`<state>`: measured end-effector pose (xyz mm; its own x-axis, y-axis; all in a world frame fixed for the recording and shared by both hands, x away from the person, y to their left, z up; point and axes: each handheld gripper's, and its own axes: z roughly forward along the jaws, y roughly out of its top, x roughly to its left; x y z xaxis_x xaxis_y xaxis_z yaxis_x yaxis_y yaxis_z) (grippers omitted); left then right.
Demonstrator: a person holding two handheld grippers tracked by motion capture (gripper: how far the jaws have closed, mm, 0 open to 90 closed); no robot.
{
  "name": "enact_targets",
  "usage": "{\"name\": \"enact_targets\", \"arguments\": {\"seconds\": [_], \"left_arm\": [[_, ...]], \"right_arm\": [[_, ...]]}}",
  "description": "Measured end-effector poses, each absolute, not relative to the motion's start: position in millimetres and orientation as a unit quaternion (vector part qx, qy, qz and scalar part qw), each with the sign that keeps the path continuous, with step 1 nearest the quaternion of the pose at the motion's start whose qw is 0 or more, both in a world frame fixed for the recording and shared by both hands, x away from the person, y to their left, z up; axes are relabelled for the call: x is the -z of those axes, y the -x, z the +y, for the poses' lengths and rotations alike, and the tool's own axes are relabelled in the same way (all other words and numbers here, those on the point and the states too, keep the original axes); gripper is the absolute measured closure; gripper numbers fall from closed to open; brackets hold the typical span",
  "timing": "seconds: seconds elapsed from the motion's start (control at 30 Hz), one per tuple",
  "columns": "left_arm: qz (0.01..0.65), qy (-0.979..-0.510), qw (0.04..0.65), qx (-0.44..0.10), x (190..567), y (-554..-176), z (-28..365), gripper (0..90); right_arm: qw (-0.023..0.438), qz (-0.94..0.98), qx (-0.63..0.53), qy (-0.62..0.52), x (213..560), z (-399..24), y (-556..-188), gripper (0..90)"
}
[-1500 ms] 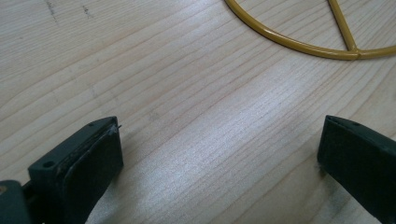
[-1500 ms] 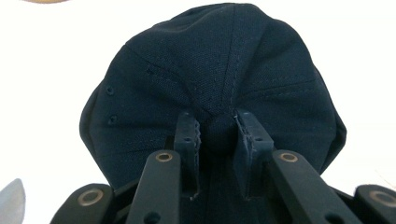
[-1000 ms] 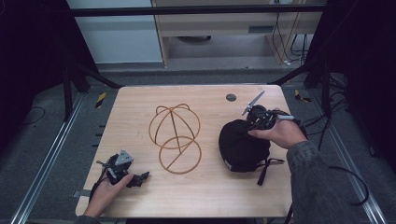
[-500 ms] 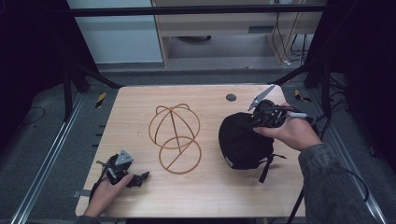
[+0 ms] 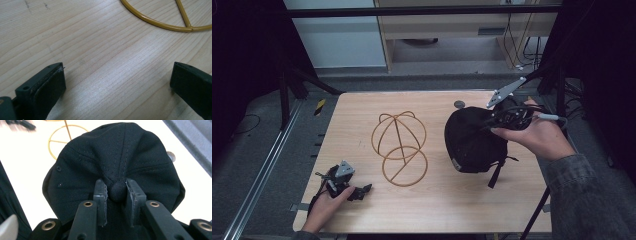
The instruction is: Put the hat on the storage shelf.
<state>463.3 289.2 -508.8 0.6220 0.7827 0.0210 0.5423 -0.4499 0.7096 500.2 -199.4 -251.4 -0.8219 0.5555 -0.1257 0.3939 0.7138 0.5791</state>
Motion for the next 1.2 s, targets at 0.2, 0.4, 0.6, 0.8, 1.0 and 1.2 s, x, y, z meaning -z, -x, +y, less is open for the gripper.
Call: {"name": "enact_targets", "arguments": {"seconds": [0.2, 0.4, 0.6, 0.8, 1.0, 1.2], "left_arm": [[0.398, -0.833, 0.342, -0.176, 508.8, -463.3, 289.2, 0.0], [0.398, -0.833, 0.342, -0.176, 508.8, -463.3, 289.3, 0.0], [0.398, -0.833, 0.342, -0.176, 508.8, -463.3, 289.2, 0.0], [0.398, -0.833, 0.342, -0.176, 508.8, -463.3, 289.2, 0.0], [0.398, -0.833, 0.342, -0.176, 508.8, -463.3, 289.2, 0.0], [0.398, -0.833, 0.342, -0.176, 508.8, -463.3, 289.2, 0.0]], "right_arm": [[0.160, 0.909, -0.291, -0.252, 236.5, -199.1, -494.9, 73.2], [0.162, 0.908, -0.300, -0.244, 227.9, -196.6, -490.5, 73.2], [0.166, 0.908, -0.303, -0.238, 222.2, -192.3, -487.4, 73.2], [0.171, 0.907, -0.310, -0.229, 212.3, -186.1, -485.4, 73.2], [0.177, 0.906, -0.315, -0.219, 201.4, -177.2, -482.6, 73.2], [0.179, 0.908, -0.314, -0.209, 196.8, -169.8, -481.3, 73.2]]}}
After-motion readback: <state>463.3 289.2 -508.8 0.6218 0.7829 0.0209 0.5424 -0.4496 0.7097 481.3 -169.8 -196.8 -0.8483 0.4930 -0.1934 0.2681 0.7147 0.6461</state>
